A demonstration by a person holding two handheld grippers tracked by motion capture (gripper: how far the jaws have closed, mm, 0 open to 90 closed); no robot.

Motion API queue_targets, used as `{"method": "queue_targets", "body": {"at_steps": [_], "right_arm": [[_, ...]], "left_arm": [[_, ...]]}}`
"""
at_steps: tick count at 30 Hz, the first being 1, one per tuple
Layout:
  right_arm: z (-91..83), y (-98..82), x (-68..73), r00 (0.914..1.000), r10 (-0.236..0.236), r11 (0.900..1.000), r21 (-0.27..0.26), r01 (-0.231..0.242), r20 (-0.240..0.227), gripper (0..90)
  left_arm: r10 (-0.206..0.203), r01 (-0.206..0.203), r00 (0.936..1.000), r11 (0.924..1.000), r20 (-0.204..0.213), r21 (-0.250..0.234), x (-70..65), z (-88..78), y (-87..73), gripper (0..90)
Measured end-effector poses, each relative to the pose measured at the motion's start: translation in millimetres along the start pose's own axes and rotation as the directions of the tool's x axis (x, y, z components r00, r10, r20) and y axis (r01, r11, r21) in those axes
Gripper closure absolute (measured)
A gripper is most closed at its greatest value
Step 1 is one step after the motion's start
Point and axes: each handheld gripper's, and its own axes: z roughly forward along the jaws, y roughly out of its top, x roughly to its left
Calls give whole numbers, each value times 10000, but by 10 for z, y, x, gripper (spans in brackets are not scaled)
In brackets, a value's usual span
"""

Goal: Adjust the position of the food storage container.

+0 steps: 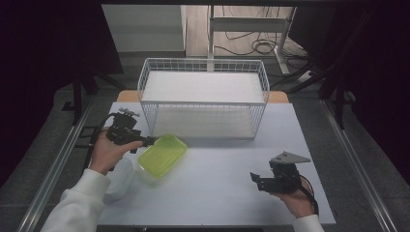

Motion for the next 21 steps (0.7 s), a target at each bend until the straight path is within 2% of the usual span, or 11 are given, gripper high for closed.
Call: {"method": "queue_targets", "body": {"at_steps": [5,11,15,18,21], "right_arm": [[34,-22,1,10000,23,9998,187,-24,55,182],[43,-12,22,10000,-56,9998,190,54,66,182],[53,-12,24,9999,-89,9998,164,87,141,184],[62,-7,23,9998,-111,9998,163,108,156,184],[78,-8,28,9998,-139,9997,212,137,129,184]], "left_arm": [[1,5,9999,9990,-119,447,61,196,88,357],[-244,281,9985,9965,-480,783,152,319,123,460],[-352,409,9975,9949,-619,922,216,397,135,572],[-263,295,9991,9947,-333,990,232,451,149,706],[-71,147,9979,9929,-652,1180,230,543,158,796]]}}
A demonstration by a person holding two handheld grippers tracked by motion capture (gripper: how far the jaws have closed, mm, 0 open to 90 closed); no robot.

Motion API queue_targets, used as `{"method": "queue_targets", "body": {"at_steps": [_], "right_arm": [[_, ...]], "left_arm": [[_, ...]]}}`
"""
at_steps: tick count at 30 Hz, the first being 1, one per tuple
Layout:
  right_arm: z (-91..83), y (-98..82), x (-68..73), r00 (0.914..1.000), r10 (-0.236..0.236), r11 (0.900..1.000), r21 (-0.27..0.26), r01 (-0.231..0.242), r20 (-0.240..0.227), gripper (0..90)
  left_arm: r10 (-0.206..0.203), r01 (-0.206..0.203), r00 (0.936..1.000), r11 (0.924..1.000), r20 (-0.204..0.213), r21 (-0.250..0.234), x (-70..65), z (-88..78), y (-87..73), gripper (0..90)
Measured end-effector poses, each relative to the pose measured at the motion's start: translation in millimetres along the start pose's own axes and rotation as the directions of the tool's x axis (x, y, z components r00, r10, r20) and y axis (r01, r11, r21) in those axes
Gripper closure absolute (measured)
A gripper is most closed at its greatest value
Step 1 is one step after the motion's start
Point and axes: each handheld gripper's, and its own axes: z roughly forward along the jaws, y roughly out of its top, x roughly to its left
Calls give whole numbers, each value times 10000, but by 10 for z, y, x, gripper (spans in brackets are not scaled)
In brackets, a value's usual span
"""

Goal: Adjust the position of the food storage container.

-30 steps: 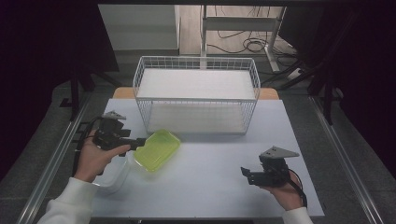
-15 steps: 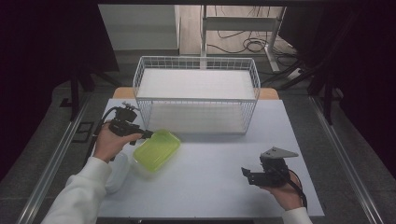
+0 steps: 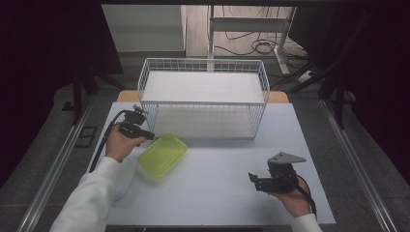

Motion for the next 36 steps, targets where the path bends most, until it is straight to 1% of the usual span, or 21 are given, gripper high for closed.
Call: {"method": "queue_targets", "body": {"at_steps": [1,2,5,6,8,12,13,14,15,18,19,20,22,25,28,30,31,32,33,34,36], "right_arm": [[5,-1,4,10000,-14,10000,24,14,-19,185],[9,-2,6,10000,-35,10000,40,35,-18,184],[24,-7,14,10000,-96,9999,109,96,-25,184],[28,-10,14,9999,-101,9998,142,102,-20,184],[34,-16,13,9999,-152,9998,151,152,14,185],[27,-19,11,9996,-270,9996,45,270,109,184],[26,-21,10,9996,-273,9996,31,273,109,185],[26,-24,9,9996,-260,9997,37,260,106,184],[27,-26,8,9998,-195,9998,64,195,62,184],[25,-23,3,9994,88,10000,-13,-89,-328,184],[27,-22,2,9994,128,9999,-24,-128,-335,184],[30,-23,0,9995,117,9999,-12,-117,-295,184],[33,-27,-7,9997,97,10000,4,-97,-211,184],[41,-33,-19,9998,133,9999,33,-132,-138,184],[44,-34,-22,9998,148,9999,40,-147,-123,184],[48,-34,-19,9998,128,9999,47,-127,-128,184],[52,-35,-16,9999,112,9999,66,-112,-119,184],[56,-35,-13,9999,100,9999,81,-99,-116,184],[63,-36,-7,9999,89,9999,112,-87,-135,184],[66,-36,-3,9999,84,9999,126,-82,-147,184],[73,-36,5,9999,46,9999,158,-44,-144,184]], "left_arm": [[-72,73,9999,10000,-133,39,-2,26,2,823],[-15,19,9997,9999,-250,139,8,65,8,843],[23,-14,9992,9998,-408,207,15,153,23,883],[55,-46,9990,9998,-434,210,18,182,30,889],[-36,41,9992,9999,-397,125,8,231,39,896],[149,-132,9989,9991,-443,395,13,330,53,897],[37,-24,9990,9995,-445,299,6,361,51,897],[84,-68,9990,9994,-442,348,10,378,52,897],[-13,27,9989,9996,-464,296,4,401,52,897],[272,-255,9990,9986,-357,461,23,436,63,897],[424,-409,9986,9979,-310,495,29,450,66,898],[258,-246,9992,9990,-308,386,9,477,64,898],[107,-97,9995,9994,-284,338,-6,499,62,897],[175,-166,9997,9986,-160,497,-30,513,59,897],[272,-272,9996,9982,21,544,-81,511,61,898],[110,-117,9996,9996,279,271,-147,527,58,898],[145,-155,9993,9995,342,291,-165,528,58,898],[315,-330,9988,9987,384,392,-197,529,60,898],[605,-624,9972,9971,449,442,-201,531,66,898],[722,-744,9962,9961,482,469,-225,538,67,898],[603,-627,9966,9972,559,409,-298,564,63,898]]}}
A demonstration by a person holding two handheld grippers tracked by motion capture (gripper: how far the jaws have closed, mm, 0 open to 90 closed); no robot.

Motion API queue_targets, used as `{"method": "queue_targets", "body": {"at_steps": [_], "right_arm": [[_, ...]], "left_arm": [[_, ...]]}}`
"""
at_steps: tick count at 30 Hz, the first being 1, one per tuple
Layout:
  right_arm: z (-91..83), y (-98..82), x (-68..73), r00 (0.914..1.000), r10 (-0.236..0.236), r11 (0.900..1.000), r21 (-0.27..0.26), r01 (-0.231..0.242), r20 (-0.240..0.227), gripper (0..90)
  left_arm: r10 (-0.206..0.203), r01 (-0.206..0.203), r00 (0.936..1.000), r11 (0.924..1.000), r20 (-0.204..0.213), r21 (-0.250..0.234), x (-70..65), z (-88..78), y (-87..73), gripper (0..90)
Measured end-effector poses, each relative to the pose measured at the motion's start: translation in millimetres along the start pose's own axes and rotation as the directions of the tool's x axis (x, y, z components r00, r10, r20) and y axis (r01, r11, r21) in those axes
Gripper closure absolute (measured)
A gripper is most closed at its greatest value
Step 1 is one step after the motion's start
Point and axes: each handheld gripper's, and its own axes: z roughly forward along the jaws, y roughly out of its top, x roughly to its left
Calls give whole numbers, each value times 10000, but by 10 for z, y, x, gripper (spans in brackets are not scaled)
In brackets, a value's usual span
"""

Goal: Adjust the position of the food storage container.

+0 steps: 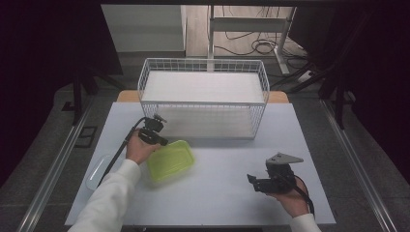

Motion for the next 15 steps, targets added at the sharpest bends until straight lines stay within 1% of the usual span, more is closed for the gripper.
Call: {"method": "queue_targets", "body": {"at_steps": [2,5,10,15], "right_arm": [[3,0,3,10000,-9,10000,11,9,-4,184],[8,-4,1,10000,-20,10000,29,20,-4,184],[16,-11,-3,10000,-31,10000,66,31,9,184],[14,-14,-13,10000,-15,10000,74,15,34,184]], "left_arm": [[165,-166,9998,9998,80,53,-49,17,8,898],[303,-304,9994,9995,183,84,-95,27,22,898],[366,-369,9985,9993,398,87,-171,46,47,899],[417,-420,9982,9991,433,55,-189,32,53,900]]}}
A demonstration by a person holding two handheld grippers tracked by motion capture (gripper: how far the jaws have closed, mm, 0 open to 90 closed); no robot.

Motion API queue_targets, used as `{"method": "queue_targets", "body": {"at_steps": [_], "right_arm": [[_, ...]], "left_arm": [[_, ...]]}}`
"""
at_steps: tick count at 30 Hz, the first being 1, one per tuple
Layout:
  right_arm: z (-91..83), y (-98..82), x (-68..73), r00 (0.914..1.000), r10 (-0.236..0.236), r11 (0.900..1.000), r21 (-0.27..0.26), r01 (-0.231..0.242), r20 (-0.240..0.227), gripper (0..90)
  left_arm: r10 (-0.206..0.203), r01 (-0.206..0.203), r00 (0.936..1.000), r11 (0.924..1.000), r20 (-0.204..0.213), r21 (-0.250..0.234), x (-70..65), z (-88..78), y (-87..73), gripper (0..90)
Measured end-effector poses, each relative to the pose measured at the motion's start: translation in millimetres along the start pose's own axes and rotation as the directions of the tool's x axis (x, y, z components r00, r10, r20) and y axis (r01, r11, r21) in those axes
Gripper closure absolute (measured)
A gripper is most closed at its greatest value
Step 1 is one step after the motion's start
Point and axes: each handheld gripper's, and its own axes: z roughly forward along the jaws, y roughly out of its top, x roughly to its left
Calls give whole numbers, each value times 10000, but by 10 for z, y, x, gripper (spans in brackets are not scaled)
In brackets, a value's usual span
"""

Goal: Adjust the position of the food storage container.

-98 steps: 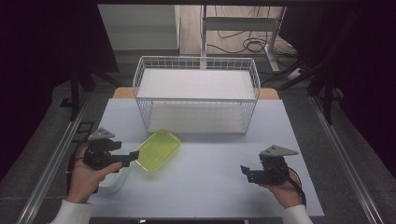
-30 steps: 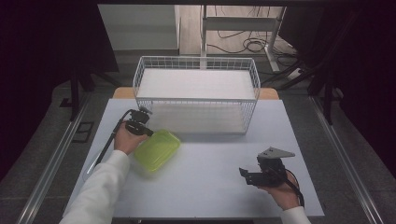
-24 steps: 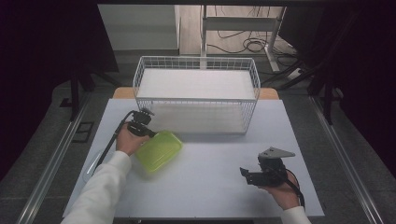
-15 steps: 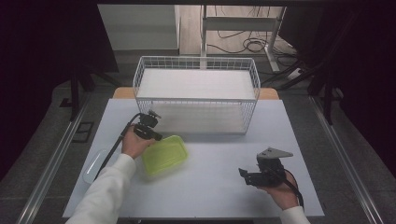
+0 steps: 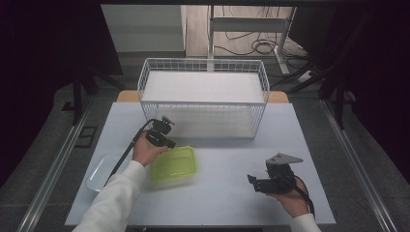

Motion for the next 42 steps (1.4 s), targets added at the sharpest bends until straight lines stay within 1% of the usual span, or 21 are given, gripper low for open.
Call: {"method": "queue_targets", "body": {"at_steps": [1,3,5,6,7,8,11,12,13,15,17,20,21,25,27,31,33,34,36,40,42], "right_arm": [[0,-1,-2,10000,1,10000,-2,-1,13,184],[-2,-4,-4,10000,33,10000,2,-33,26,184],[-7,-7,-6,10000,47,10000,-4,-47,24,184],[-14,-8,-8,10000,30,10000,-1,-30,51,184],[-16,-9,-9,10000,35,10000,-28,-35,67,184],[-20,-9,-10,10000,40,10000,-32,-40,76,184],[-27,-11,-16,9999,55,10000,-44,-55,106,184],[-26,-11,-14,9999,56,10000,-45,-56,114,184],[-26,-10,-12,9999,54,10000,-46,-54,113,184],[-24,-2,-4,9999,48,10000,-44,-47,98,184],[-23,4,-2,10000,40,10000,-54,-40,86,184],[-24,9,0,10000,52,10000,-68,-52,80,184],[-24,10,1,10000,53,10000,-74,-52,75,184],[-22,8,9,10000,31,10000,-64,-30,46,184],[-17,4,10,10000,-15,10000,-42,15,62,184],[-10,-2,5,10000,-37,10000,-2,37,78,184],[-9,-3,2,10000,-18,10000,19,17,88,184],[-10,-4,-3,9999,-14,10000,21,14,117,184],[-12,-5,-6,9999,8,10000,14,-8,148,184],[-16,-10,-11,9999,17,10000,31,-17,169,184],[-13,-13,-13,9999,5,10000,65,-6,169,184]], "left_arm": [[59,-59,10000,10000,-13,-40,2,-27,-3,899],[52,-53,9999,9999,-110,-163,-2,-104,-22,899],[202,-209,9995,9994,-238,-271,12,-230,-65,899],[137,-147,9994,9994,-311,-320,13,-272,-88,899],[156,-172,9988,9993,-472,-328,23,-335,-123,899],[-10,-11,9987,9992,-519,-404,34,-396,-164,899],[-165,139,9988,9983,-469,-558,89,-561,-298,898],[-216,190,9987,9981,-454,-583,93,-593,-334,897],[-166,142,9989,9983,-438,-559,101,-643,-395,897],[-273,247,9986,9980,-444,-585,92,-705,-493,896],[-285,262,9984,9985,-488,-472,79,-741,-584,895],[-150,148,9981,9999,-590,-41,59,-747,-690,889],[-163,172,9976,9998,-667,129,49,-739,-733,888],[-179,230,9969,9975,-762,661,45,-672,-843,887],[-226,285,9960,9973,-860,682,38,-645,-872,888],[-45,150,9929,9961,-1185,872,15,-596,-897,891],[-56,165,9930,9956,-1182,921,18,-581,-900,890],[-31,167,9923,9939,-1236,1089,22,-548,-903,890],[-10,164,9924,9922,-1234,1233,30,-517,-907,889],[-19,173,9933,9911,-1157,1321,27,-462,-917,889],[10,153,9923,9913,-1237,1304,15,-447,-914,892]]}}
